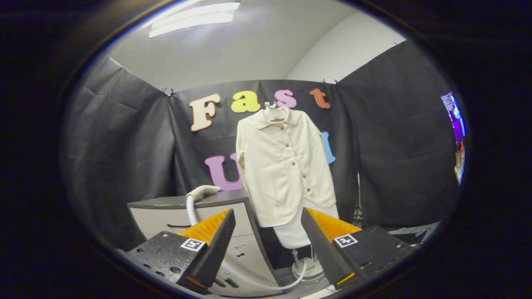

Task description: Iron the clothes twice with a garment steamer, once on the left side and once on the right side.

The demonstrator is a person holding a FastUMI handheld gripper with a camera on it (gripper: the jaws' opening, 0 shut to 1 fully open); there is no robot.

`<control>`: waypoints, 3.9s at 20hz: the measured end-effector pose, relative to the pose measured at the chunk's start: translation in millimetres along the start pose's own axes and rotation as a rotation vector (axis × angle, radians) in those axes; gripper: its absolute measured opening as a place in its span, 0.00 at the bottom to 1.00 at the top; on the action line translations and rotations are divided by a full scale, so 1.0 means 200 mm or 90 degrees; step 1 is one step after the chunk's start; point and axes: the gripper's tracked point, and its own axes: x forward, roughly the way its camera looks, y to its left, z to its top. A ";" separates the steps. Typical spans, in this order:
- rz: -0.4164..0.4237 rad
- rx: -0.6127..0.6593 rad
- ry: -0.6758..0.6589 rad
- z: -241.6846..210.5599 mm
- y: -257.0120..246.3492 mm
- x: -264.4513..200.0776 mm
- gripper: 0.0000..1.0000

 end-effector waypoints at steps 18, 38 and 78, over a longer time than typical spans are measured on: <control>0.151 -0.054 0.094 0.27 0.73 0.62 0.97; 0.197 -0.118 0.294 -0.21 1.38 1.46 0.97; 0.231 -0.034 0.131 0.30 0.90 1.53 0.35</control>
